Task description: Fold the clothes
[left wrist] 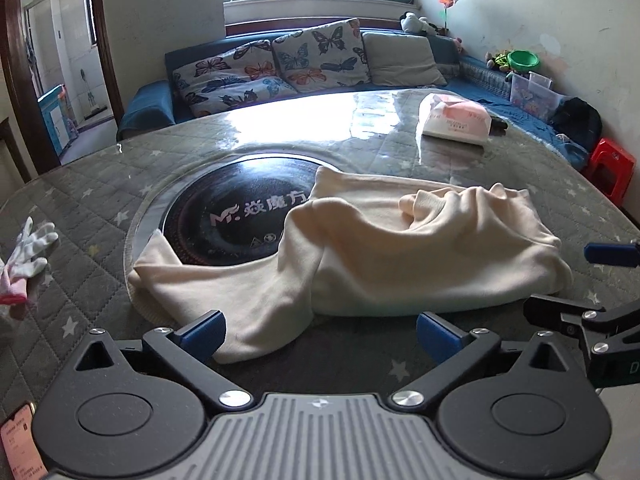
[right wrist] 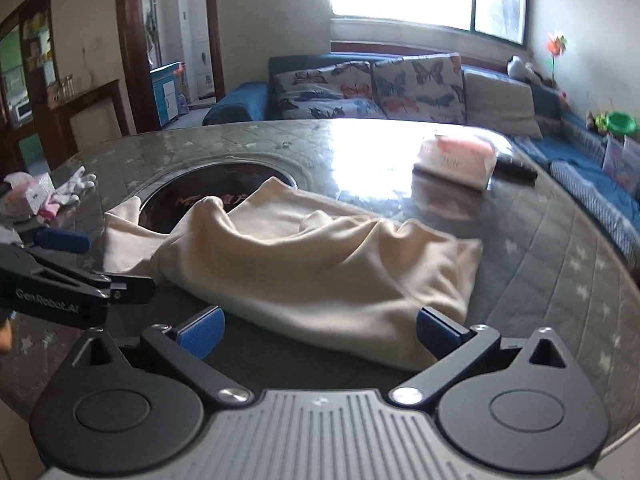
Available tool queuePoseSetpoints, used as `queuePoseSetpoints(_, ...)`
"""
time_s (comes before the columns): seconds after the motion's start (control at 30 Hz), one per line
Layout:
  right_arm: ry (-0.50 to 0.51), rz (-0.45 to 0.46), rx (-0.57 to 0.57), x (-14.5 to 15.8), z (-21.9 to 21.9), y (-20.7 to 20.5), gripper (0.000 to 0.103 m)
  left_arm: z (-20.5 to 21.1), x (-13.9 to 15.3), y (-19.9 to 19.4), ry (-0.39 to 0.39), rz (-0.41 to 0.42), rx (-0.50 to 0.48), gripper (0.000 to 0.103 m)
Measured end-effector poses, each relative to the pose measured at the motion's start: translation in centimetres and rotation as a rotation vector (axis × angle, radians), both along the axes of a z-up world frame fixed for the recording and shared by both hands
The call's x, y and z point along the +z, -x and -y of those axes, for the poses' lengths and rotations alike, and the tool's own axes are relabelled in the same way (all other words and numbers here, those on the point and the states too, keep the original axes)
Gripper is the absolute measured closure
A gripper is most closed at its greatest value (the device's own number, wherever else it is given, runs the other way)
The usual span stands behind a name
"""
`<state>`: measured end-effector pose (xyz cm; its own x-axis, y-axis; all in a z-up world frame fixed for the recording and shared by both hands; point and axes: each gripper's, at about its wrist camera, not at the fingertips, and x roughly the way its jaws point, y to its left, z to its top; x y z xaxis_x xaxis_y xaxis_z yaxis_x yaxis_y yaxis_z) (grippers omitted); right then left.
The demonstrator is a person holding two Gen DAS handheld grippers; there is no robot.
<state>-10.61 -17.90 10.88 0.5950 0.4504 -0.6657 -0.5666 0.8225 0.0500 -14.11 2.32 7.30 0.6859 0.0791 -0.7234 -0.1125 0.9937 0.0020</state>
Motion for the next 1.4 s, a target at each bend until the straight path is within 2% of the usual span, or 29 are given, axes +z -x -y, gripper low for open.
queuePoseSetpoints(0.23, -0.006, -0.051, -0.032, -0.7, -0.3, 0.0, 0.0, 0.0, -0.6, 0.2, 0.002, -0.013, 0.009, 0.0)
queuePoseSetpoints(0.63, 0.045, -0.105, -0.083, -1.9, -0.4, -0.3, 0.0, 0.3, -1.4, 0.0, -0.006, -0.035, 0.029, 0.0)
queuePoseSetpoints(1.4, 0.049, -0.159, -0.099, -2.9, -0.1, -0.9, 0.0, 1.0, -1.6, -0.4, -0.026, -0.069, 0.071, 0.0)
